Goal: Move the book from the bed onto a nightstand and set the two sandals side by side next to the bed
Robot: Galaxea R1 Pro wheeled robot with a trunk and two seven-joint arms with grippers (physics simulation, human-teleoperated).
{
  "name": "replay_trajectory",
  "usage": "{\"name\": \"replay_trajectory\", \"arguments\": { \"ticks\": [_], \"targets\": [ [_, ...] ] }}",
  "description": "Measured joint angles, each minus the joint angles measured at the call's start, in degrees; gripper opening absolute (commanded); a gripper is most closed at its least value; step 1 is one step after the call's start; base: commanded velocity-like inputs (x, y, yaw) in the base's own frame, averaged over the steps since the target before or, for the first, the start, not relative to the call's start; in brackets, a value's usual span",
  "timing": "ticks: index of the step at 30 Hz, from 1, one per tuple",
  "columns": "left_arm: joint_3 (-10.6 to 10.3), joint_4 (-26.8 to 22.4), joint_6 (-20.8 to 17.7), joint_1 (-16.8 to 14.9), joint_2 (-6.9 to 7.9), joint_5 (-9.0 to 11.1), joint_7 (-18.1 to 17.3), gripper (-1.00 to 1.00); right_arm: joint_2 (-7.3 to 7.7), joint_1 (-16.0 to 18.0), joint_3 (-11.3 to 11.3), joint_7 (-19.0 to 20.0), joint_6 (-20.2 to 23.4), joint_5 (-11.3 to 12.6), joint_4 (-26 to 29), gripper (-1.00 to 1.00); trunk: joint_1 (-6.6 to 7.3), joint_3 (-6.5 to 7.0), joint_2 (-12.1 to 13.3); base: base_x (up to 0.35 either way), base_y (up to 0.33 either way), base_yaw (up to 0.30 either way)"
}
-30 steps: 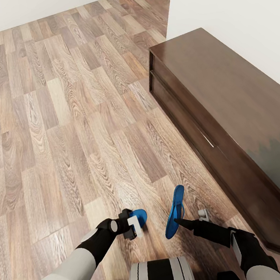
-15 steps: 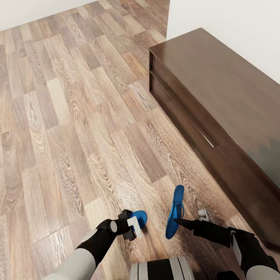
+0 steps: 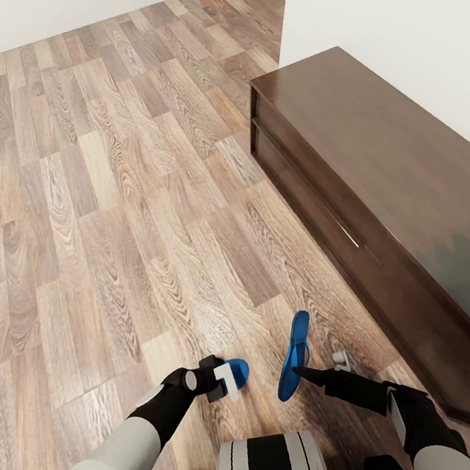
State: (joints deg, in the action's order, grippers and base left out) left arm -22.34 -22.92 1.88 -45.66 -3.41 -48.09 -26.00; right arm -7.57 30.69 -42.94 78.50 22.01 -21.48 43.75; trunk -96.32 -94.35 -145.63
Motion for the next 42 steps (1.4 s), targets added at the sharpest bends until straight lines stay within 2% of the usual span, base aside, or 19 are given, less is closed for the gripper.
{"name": "replay_trajectory", "arguments": {
  "ticks": [28, 42],
  "targets": [
    [0.0, 0.0, 0.1, 0.0, 0.02, 0.0, 0.0, -1.0, 0.01, 0.0, 0.0, 0.0, 0.0, 0.0, 0.0, -1.0, 0.0, 0.0, 0.0, 0.0, 0.0, 0.0],
    [0.1, 0.0, 0.2, 0.0, 0.19, -0.2, -0.3, -1.0, 0.01, 0.0, 0.0, 0.0, 0.0, 0.0, 0.0, -1.0, 0.36, 3.1, 0.2, 0.0, 0.0, 0.0]
  ]
}}
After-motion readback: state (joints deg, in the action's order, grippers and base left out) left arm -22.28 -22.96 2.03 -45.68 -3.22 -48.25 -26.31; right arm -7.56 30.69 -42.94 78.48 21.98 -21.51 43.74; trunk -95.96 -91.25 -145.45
